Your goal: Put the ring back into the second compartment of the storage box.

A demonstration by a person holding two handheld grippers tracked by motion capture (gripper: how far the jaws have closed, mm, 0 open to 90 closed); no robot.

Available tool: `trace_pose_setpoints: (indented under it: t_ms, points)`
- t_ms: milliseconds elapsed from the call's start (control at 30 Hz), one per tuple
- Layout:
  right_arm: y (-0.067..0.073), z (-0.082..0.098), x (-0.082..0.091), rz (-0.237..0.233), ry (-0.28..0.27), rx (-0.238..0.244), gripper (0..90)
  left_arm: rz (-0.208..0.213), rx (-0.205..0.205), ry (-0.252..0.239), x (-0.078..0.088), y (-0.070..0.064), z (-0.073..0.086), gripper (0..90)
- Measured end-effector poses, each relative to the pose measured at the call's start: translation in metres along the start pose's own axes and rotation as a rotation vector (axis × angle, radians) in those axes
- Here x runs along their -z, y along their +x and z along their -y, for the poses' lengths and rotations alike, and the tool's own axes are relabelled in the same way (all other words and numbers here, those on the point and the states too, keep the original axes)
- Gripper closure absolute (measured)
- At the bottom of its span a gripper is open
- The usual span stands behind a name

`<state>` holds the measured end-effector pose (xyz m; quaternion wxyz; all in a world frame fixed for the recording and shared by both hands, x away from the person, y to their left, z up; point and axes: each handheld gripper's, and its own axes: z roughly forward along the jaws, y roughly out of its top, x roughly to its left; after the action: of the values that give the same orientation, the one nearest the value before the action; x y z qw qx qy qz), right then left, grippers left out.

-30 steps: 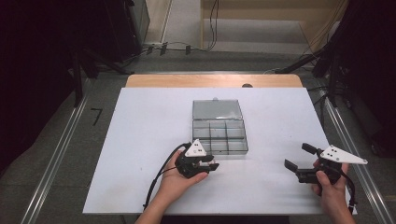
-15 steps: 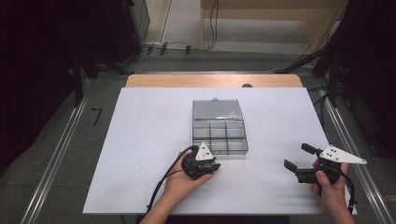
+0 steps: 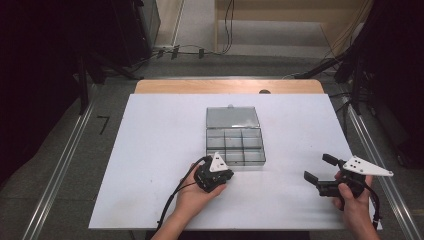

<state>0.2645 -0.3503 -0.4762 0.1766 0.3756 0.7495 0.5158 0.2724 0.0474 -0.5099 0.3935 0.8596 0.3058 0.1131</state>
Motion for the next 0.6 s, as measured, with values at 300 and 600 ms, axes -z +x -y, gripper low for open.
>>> trace_pose_setpoints:
  t_ms: [300, 600]
  points:
    - [-0.0007, 0.0003, 0.0002, 0.001, 0.000, -0.002, 0.0, 0.007, 0.016, -0.010, 0.0011, 0.0005, 0.0008, 87.5]
    - [-0.0006, 0.0004, -0.0011, -0.002, -0.001, 0.006, 0.0, 0.032, 0.028, -0.032, 0.0064, 0.0037, 0.0010, 88.1]
